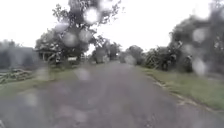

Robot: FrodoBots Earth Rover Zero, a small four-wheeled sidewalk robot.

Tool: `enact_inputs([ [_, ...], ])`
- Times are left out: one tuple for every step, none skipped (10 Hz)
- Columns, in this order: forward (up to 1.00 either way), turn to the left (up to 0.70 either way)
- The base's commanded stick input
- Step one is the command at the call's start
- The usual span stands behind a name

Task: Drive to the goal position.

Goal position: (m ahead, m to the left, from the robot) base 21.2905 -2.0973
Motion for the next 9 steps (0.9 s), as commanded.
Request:
enact_inputs([
  [1.00, 0.00],
  [1.00, 0.00],
  [1.00, 0.00],
  [1.00, 0.00],
  [1.00, 0.00],
  [1.00, 0.00],
  [1.00, 0.00],
  [1.00, 0.00],
  [1.00, 0.00],
])
